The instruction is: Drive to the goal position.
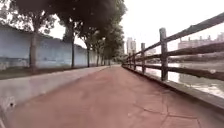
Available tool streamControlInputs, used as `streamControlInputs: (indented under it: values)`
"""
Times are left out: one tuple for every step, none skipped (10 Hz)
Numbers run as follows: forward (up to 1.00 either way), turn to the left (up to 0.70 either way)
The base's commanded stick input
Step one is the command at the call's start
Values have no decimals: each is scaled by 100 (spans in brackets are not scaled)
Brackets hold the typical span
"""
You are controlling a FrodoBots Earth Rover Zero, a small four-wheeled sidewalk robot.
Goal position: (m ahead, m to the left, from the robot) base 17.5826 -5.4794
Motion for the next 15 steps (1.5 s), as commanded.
streamControlInputs:
  values:
    - [100,0]
    - [100,0]
    - [100,0]
    - [100,0]
    - [100,0]
    - [100,0]
    - [100,0]
    - [100,0]
    - [100,0]
    - [100,0]
    - [100,0]
    - [100,0]
    - [100,0]
    - [100,0]
    - [100,0]
